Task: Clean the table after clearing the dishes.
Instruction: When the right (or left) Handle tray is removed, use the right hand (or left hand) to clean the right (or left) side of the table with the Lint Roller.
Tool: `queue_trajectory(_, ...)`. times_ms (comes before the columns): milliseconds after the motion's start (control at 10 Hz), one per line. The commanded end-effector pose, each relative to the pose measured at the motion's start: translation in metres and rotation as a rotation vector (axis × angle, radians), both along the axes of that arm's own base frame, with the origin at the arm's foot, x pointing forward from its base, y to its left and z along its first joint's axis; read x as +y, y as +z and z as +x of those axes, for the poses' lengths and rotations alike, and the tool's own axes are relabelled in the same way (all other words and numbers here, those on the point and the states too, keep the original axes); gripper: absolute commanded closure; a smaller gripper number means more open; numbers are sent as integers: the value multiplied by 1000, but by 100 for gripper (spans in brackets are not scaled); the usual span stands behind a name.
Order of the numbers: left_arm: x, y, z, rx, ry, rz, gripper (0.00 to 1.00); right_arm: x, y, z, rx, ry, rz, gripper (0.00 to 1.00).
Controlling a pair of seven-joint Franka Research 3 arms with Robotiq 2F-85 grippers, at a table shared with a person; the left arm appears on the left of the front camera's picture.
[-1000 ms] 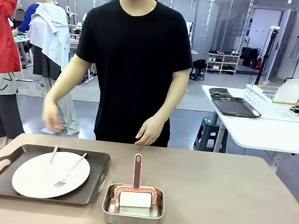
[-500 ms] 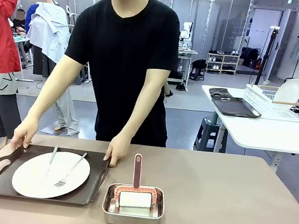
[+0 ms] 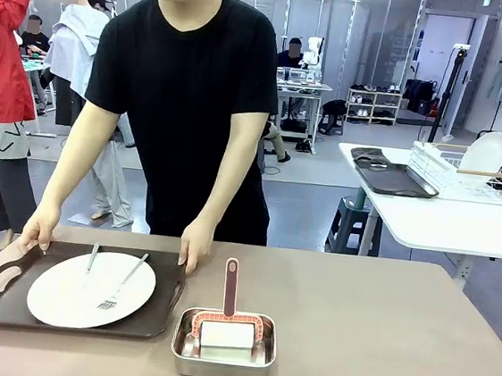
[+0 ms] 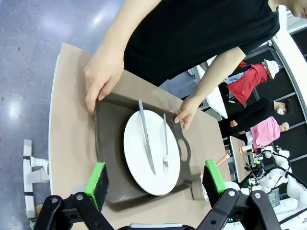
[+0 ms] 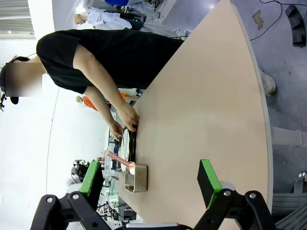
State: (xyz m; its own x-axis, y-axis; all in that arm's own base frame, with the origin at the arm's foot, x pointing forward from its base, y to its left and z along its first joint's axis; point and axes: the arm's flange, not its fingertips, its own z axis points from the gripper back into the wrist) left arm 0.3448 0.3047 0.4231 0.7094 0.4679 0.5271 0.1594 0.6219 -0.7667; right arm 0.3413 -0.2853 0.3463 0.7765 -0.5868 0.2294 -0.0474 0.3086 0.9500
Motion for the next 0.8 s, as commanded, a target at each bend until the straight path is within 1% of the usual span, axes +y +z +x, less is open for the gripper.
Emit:
queue_trajectory(0, 2, 2, -2, -7, -5, -6, 0, 2, 1, -2, -1, -4, -6, 0)
queue_trajectory(700, 2, 2, -2, -7, -5, -6, 0, 2, 1, -2, -1, -4, -6, 0)
